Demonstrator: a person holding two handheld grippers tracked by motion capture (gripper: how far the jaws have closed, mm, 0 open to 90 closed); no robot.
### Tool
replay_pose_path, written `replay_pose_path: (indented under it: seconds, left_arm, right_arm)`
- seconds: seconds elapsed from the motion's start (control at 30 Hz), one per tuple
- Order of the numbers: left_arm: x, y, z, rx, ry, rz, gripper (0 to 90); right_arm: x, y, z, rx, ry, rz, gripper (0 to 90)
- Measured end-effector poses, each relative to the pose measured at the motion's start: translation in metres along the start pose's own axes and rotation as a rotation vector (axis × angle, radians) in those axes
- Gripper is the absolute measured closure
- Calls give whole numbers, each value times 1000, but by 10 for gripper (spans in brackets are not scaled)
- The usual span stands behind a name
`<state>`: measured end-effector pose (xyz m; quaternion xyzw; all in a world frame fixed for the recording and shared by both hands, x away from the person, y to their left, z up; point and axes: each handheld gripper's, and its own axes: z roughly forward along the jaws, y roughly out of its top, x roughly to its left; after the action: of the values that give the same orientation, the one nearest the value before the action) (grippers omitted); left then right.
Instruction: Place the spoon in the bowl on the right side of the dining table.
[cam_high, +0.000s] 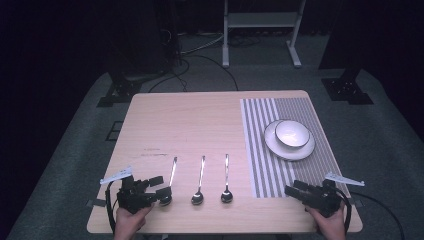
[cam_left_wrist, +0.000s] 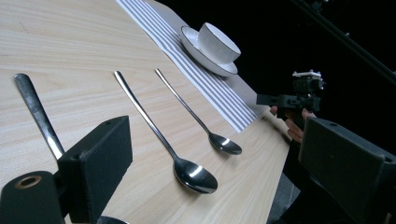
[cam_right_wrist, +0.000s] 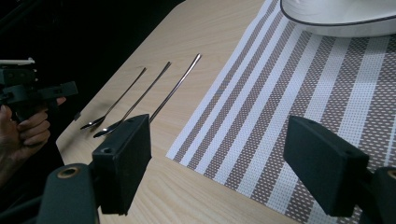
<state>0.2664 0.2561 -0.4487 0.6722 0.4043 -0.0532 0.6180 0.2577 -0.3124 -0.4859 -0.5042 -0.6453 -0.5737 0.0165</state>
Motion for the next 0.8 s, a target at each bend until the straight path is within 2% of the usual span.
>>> replay_pose_path:
  seconds: [0.23,0.8]
  left_arm:
    - [-2,0,6,17,-8,1,84]
    - [-6,0,18,56,-32,13,84]
  right_arm:
    - [-1,0,2,5,1,11,220]
    - [4,2,7,31,11,-5,220]
